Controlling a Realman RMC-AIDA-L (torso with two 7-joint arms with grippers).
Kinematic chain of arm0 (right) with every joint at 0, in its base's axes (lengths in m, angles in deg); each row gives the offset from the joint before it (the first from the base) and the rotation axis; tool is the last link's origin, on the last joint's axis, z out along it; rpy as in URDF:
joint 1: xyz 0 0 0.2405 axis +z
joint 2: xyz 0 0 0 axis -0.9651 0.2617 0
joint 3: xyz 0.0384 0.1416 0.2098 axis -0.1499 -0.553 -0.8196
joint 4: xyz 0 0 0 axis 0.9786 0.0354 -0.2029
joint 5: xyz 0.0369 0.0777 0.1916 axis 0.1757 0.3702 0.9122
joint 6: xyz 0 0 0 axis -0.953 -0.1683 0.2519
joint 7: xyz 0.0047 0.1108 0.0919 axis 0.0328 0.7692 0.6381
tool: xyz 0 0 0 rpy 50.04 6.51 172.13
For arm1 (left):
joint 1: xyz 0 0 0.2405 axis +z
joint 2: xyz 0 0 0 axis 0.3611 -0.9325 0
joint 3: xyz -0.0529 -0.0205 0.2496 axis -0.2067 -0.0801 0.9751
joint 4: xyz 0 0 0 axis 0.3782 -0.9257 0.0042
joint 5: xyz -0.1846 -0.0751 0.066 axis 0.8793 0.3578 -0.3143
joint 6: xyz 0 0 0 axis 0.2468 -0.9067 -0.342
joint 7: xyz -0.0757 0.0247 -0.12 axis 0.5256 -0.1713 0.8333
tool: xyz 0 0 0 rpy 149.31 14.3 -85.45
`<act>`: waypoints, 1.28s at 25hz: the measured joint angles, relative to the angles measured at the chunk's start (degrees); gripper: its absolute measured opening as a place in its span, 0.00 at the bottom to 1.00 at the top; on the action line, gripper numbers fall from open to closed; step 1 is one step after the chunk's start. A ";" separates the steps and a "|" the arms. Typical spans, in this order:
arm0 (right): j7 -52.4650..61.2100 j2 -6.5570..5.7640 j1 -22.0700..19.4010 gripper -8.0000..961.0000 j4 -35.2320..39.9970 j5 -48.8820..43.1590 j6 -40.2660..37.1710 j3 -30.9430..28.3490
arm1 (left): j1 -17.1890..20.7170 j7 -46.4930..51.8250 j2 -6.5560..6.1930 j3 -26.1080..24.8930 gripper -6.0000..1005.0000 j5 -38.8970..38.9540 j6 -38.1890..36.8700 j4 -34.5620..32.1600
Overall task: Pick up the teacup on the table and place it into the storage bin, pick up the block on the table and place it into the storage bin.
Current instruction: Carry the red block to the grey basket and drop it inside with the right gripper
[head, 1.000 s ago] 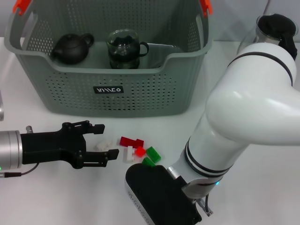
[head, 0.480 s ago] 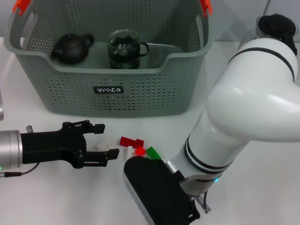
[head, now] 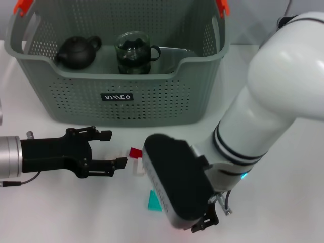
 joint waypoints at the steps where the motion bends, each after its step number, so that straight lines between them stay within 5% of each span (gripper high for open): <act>1: 0.04 -0.01 -0.22 0.45 0.04 -0.01 -0.35 -0.84 | -0.05 0.01 -0.04 0.00 0.87 -0.01 0.07 0.00; 12: 0.57 -0.32 -3.26 0.45 5.81 -0.62 -9.24 -22.19 | -0.09 0.03 -0.22 -0.07 0.87 -0.27 0.45 -1.44; 21: 2.03 -0.41 -1.04 0.45 16.40 0.46 -15.31 -41.99 | -0.45 -0.31 -0.48 -0.18 0.87 -0.28 0.51 -2.40; 26: 2.25 -0.35 3.04 0.45 16.15 0.32 -9.91 -46.71 | -0.76 -1.27 -0.51 -0.18 0.87 -0.27 0.87 -2.40; 32: 1.65 -0.54 7.71 0.45 6.23 -1.78 4.82 -48.00 | -1.12 -1.47 -0.60 0.10 0.87 -0.27 2.34 -2.36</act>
